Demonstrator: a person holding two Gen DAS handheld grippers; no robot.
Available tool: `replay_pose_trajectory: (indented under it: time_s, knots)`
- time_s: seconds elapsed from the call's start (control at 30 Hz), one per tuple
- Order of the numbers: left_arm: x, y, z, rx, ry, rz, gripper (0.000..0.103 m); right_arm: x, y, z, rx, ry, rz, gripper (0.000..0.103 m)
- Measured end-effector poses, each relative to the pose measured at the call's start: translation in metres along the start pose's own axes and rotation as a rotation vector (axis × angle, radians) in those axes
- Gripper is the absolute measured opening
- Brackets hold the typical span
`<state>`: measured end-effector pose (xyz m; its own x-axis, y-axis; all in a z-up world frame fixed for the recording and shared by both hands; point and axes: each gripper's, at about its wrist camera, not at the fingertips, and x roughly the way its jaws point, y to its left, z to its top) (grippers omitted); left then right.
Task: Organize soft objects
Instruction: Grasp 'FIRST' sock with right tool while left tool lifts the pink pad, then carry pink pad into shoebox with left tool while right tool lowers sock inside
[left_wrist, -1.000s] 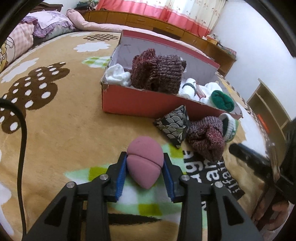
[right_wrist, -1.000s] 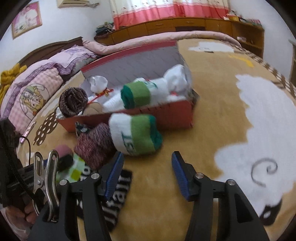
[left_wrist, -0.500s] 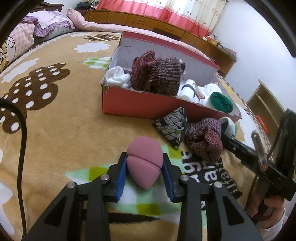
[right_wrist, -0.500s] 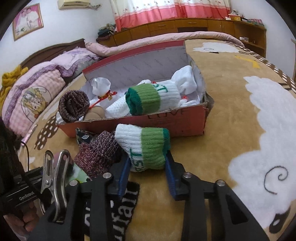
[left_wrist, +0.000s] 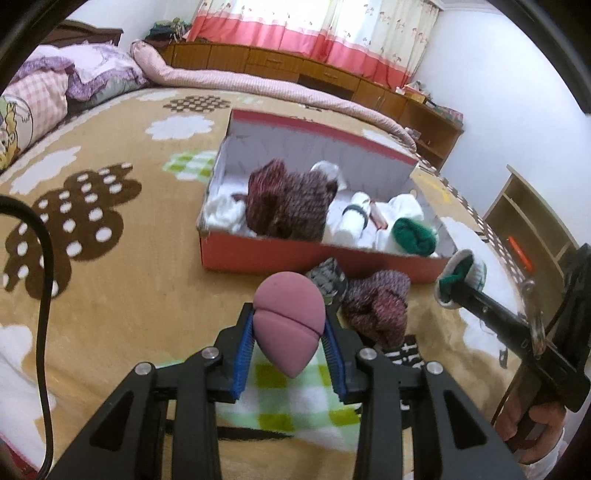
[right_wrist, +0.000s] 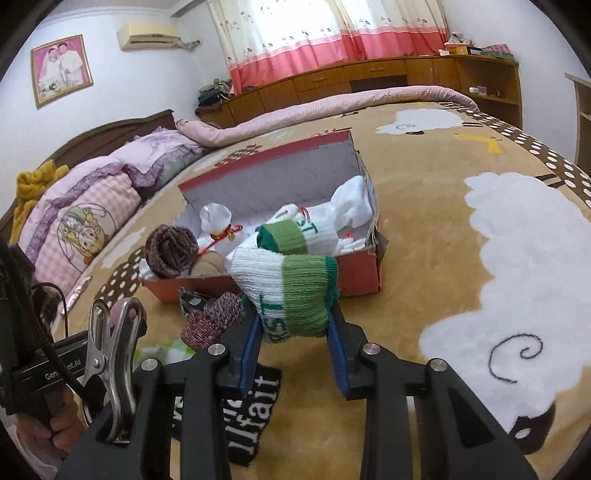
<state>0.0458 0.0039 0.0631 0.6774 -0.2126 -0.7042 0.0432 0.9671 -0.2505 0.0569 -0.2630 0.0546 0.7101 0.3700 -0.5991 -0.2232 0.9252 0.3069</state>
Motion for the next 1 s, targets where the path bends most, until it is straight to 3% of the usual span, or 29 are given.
replay_pose_trajectory:
  time_s: [0.43,1.0]
  knots:
    - [-0.016,-0.019,0.032,0.058,-0.057,0.005,0.036,-0.014,0.009,0.010,-0.040,-0.032,0.019,0.034]
    - [-0.006,-0.033,0.071,0.081,-0.069,0.027,0.036,-0.015,0.023,0.036,-0.115,-0.045,0.021,0.034]
